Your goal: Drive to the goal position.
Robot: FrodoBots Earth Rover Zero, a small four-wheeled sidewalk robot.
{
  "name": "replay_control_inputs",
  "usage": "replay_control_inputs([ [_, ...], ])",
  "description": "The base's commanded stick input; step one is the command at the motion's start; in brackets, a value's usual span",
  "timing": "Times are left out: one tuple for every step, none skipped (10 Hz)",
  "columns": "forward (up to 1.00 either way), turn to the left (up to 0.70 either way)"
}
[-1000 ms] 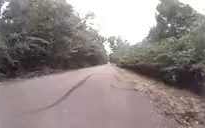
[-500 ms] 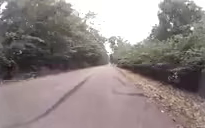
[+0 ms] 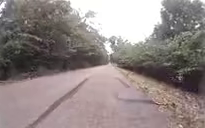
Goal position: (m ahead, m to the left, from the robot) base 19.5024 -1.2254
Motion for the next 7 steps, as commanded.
replay_control_inputs([
  [0.7, 0.0],
  [0.7, 0.0],
  [0.7, 0.0],
  [0.7, 0.0],
  [0.7, 0.0],
  [0.7, 0.0],
  [0.7, 0.0],
])
